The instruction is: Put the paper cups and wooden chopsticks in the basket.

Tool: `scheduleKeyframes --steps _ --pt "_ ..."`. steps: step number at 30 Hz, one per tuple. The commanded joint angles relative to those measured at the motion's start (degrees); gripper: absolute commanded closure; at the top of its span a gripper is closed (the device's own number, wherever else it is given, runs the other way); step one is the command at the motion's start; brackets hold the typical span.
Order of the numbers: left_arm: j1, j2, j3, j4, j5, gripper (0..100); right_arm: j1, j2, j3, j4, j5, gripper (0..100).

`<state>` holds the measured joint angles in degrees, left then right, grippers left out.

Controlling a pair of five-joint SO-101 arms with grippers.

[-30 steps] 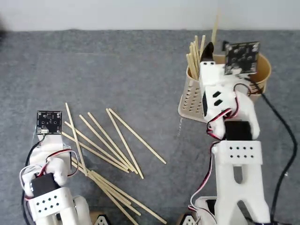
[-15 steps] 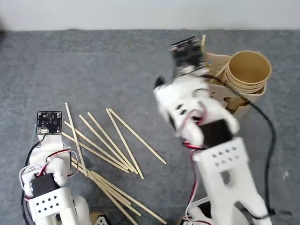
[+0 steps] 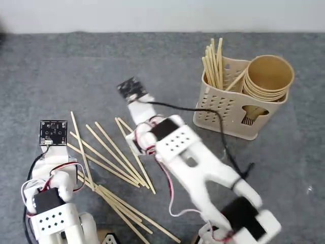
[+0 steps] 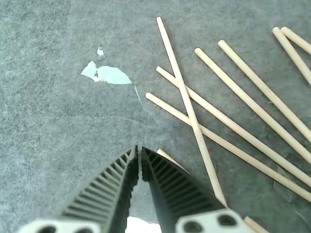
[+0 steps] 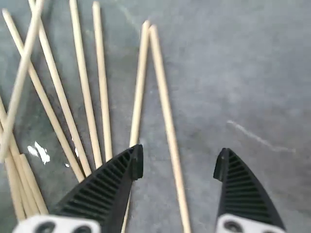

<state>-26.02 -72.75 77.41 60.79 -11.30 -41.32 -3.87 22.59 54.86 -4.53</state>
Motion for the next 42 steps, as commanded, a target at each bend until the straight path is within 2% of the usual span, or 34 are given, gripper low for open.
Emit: scheduleKeyframes --steps 1,17,22,31,39,42 --pt "-0.09 -0.7 -0.31 -1.23 0.53 99 -1.98 4.26 -0.79 -4.18 -0.44 74.9" --pt "0.0 -0.7 -0.31 -1.32 0.53 99 -3.82 24.22 -18.29 4.18 -0.53 74.6" --pt "0.0 -0.7 -0.31 -1.32 0.53 99 -5.58 25.98 -19.52 5.05 -0.53 74.6" --pt "-0.09 -0.7 -0.31 -1.23 0.53 99 -4.44 29.32 -19.25 8.4 -0.44 75.3" --pt "-0.09 -0.7 -0.31 -1.23 0.44 99 -2.07 29.85 -19.25 8.92 -0.09 98.0" --pt "-0.18 -0.7 -0.31 -1.23 0.44 99 -1.27 29.85 -19.16 9.19 0.0 98.9"
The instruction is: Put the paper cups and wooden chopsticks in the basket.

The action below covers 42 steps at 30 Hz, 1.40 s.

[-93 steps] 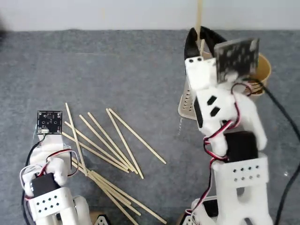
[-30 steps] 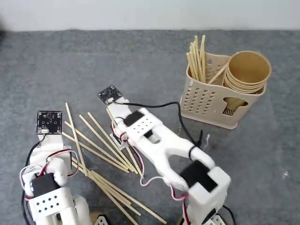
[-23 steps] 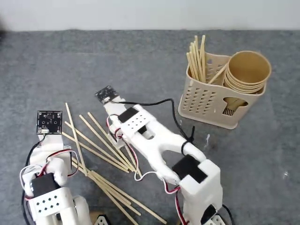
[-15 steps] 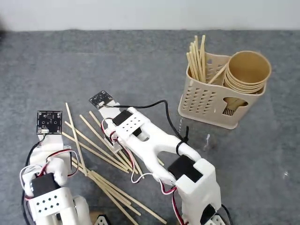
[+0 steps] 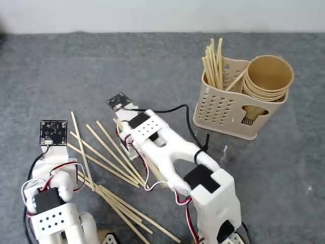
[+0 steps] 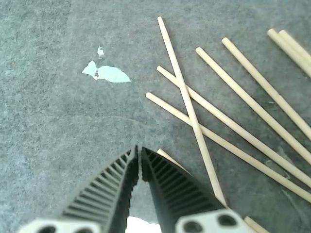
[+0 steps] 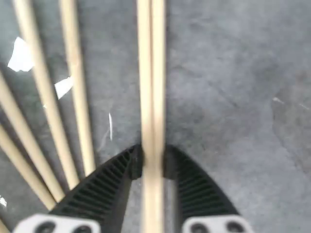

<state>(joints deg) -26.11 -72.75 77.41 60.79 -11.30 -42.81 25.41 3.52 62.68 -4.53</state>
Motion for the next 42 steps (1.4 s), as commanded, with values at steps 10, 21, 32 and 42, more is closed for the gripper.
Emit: scheduleKeyframes --steps 10,21,32,42 --pt "-0.09 -0.7 -0.31 -1.23 0.44 99 2.51 -5.32 0.0 8.22 2.37 99.1" --pt "-0.09 -0.7 -0.31 -1.23 0.44 99 4.79 -25.01 -0.09 19.38 2.55 99.1" --pt "0.0 -0.7 -0.31 -1.23 0.44 99 15.34 -49.8 -0.44 19.82 11.08 99.1" --pt "0.09 -0.7 -0.31 -1.23 0.44 99 27.3 -62.73 -0.18 -0.31 12.75 99.1"
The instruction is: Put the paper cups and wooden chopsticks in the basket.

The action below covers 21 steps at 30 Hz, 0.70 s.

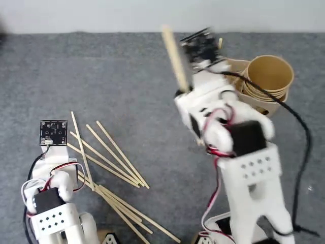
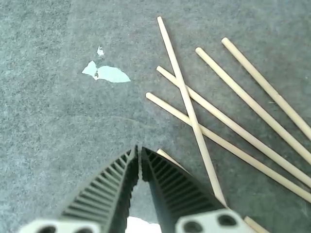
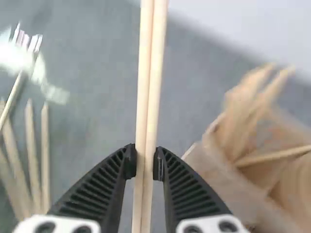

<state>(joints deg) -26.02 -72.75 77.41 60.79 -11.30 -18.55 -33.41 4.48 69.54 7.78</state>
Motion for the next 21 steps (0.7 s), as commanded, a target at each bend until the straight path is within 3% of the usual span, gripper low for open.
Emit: scheduleKeyframes --steps 1,7,15,21 --pt "0.0 -0.7 -0.31 -1.23 0.44 99 3.82 -4.53 -1.05 -9.54 0.35 99.1" --pt "0.0 -0.7 0.04 -1.41 0.44 99 8.48 -5.14 0.26 -22.64 0.18 99.1" --pt "0.0 -0.7 0.13 -1.41 0.44 99 13.76 -5.85 18.9 -47.43 0.18 99.1" --pt "0.0 -0.7 0.13 -1.41 0.44 99 14.11 -5.49 26.99 -56.92 0.26 99.1"
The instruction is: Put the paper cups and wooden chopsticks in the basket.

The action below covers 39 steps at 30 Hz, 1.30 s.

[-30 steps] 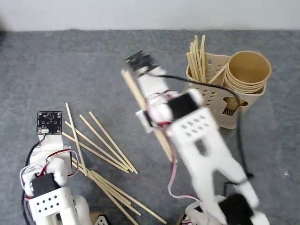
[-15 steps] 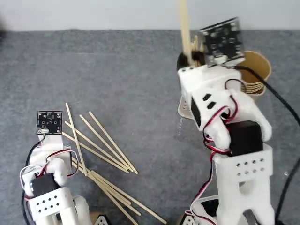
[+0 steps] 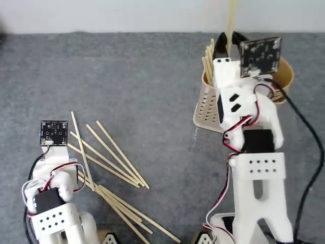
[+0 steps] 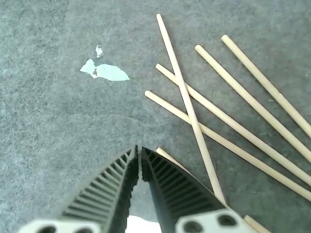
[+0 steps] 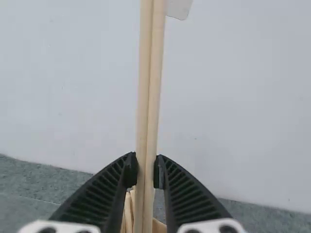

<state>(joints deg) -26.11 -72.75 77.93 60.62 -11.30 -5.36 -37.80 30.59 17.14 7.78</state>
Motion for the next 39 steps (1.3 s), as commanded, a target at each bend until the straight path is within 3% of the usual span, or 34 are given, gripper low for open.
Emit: scheduleKeyframes --steps 1,6,11,19,24,29,34,39 --pt "0.09 -0.7 -0.4 -1.23 0.44 99 0.92 -0.92 1.23 -4.97 0.26 99.1" --pt "0.09 -0.7 -0.4 -1.23 0.44 99 0.66 -0.92 1.49 -3.65 0.35 96.8" --pt "-0.18 -0.7 -0.57 -1.23 0.53 99 0.48 -1.45 1.32 0.66 0.35 79.3" --pt "-1.58 -0.79 -1.8 -0.88 0.62 99 -2.95 -5.23 -5.19 18.24 -2.46 81.2" --pt "-7.12 -0.79 -3.21 -1.23 2.81 99 -11.03 -5.58 -9.49 36.88 -3.16 81.4" --pt "-10.55 -0.79 -4.0 -2.46 4.31 99 -20.79 -4.44 -8.62 48.84 -8.97 81.5" --pt "-10.9 -0.79 -4.09 -2.46 4.4 99 -29.58 1.98 -8.26 53.93 -12.75 81.2" --pt "-10.9 -0.79 -4.09 -2.46 4.4 99 -36.35 12.97 -8.62 51.3 -15.21 81.1"
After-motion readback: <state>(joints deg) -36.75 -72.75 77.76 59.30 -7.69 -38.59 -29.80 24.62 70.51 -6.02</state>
